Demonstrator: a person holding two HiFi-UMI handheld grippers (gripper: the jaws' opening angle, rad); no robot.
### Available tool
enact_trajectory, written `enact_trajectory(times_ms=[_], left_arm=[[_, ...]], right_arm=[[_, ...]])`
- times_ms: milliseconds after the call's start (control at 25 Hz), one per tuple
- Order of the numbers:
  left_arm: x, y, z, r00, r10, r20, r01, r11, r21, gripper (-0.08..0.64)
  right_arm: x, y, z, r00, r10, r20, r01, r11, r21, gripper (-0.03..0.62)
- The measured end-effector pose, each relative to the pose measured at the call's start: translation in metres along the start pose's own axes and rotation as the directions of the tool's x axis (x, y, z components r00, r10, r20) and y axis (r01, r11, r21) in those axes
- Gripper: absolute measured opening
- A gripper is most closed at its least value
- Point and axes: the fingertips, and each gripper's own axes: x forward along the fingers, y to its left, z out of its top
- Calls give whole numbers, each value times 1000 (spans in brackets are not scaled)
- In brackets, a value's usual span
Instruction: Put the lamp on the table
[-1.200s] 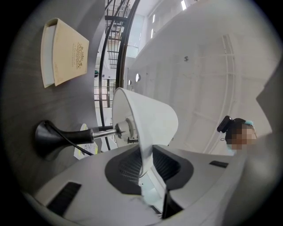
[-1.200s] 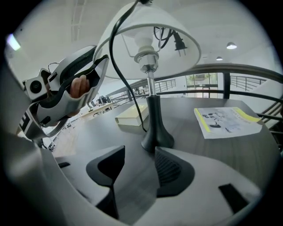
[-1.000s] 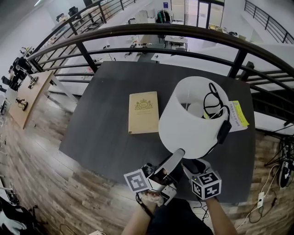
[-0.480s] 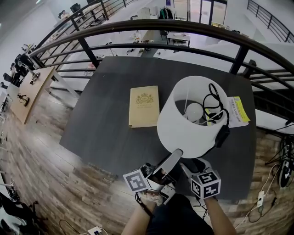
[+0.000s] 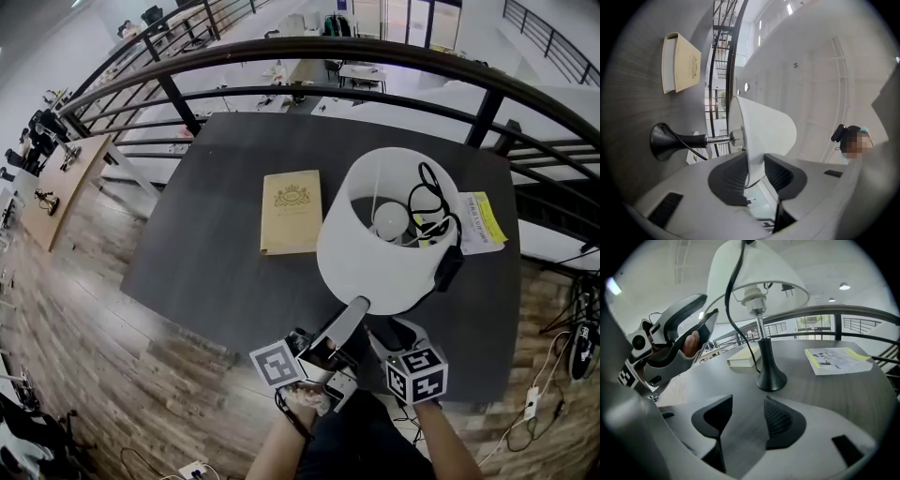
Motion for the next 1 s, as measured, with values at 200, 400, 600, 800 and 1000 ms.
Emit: enact_trajectory(times_ms=[200,400,600,800,1000], left_arm=[[-5,3,-2,1000,17,18,-16,999,-43,147],[-11,1,-6,999,39,1,-39,999,-28,176],[-21,6,-3,996,85,4,-84,996,-30,179],[-38,13,-8,990,140,-8,-140,990,-34,153],[-49,19,-20,974,219,-61,-218,976,23,110]], right_arm=[[-1,7,1,1000,23,0,-23,1000,0,207],[-4,11,1,1000,22,13,-22,1000,-1,120],[-7,15,6,1000,7,27,-6,1000,-13,72],[-7,21,10,1000,6,23,-6,1000,-20,28],[-13,27,12,1000,8,3,-8,1000,-16,17]])
